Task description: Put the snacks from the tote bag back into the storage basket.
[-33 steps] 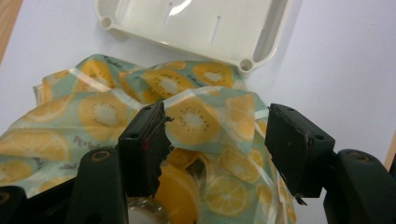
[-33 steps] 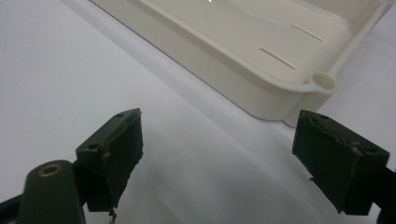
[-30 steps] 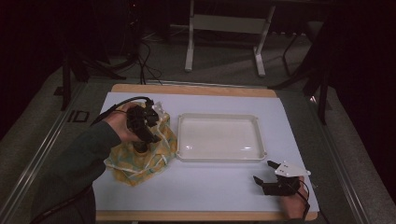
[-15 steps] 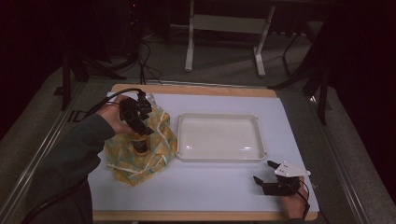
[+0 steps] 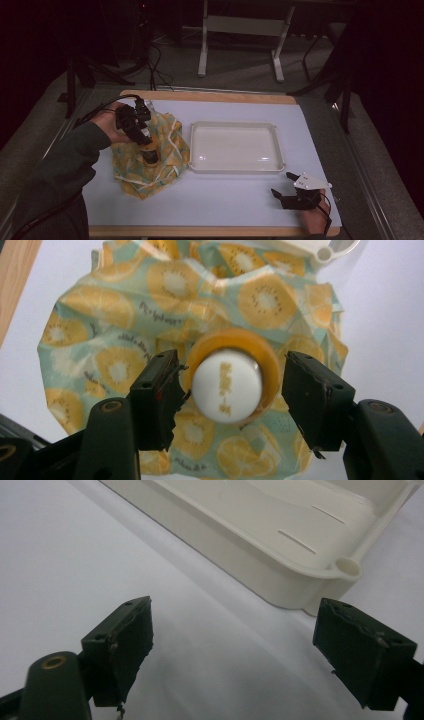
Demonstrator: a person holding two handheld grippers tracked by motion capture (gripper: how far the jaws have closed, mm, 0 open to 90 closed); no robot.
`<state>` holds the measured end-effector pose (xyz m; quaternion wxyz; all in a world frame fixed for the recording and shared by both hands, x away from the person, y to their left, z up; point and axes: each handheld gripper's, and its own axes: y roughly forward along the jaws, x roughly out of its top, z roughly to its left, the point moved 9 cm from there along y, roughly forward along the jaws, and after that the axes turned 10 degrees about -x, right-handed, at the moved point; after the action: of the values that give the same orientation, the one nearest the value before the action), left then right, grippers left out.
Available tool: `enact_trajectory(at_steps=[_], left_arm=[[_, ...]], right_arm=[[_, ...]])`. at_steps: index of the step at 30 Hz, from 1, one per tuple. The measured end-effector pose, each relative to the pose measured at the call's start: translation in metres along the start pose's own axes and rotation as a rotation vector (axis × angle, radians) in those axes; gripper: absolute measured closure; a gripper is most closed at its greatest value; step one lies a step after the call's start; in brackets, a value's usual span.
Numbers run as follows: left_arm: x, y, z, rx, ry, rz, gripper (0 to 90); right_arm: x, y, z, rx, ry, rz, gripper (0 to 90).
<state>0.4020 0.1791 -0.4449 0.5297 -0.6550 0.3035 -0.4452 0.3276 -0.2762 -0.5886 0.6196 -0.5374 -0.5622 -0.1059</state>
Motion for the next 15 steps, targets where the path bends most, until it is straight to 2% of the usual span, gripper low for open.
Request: enact_trajectory(at_steps=[9, 15], left_arm=[[-0.0072, 0.0036, 0.0007, -0.02, -0.007, 0.031, 52.3], [-0.0051, 0.0055, 0.0013, -0.024, -0.01, 0.021, 54.6]], right_arm=[[-0.0003, 0.0001, 0.0001, 0.0, 0.002, 0.004, 15.9], [-0.0005, 0.0009, 0.0, -0.004, -0.003, 0.009, 15.9]])
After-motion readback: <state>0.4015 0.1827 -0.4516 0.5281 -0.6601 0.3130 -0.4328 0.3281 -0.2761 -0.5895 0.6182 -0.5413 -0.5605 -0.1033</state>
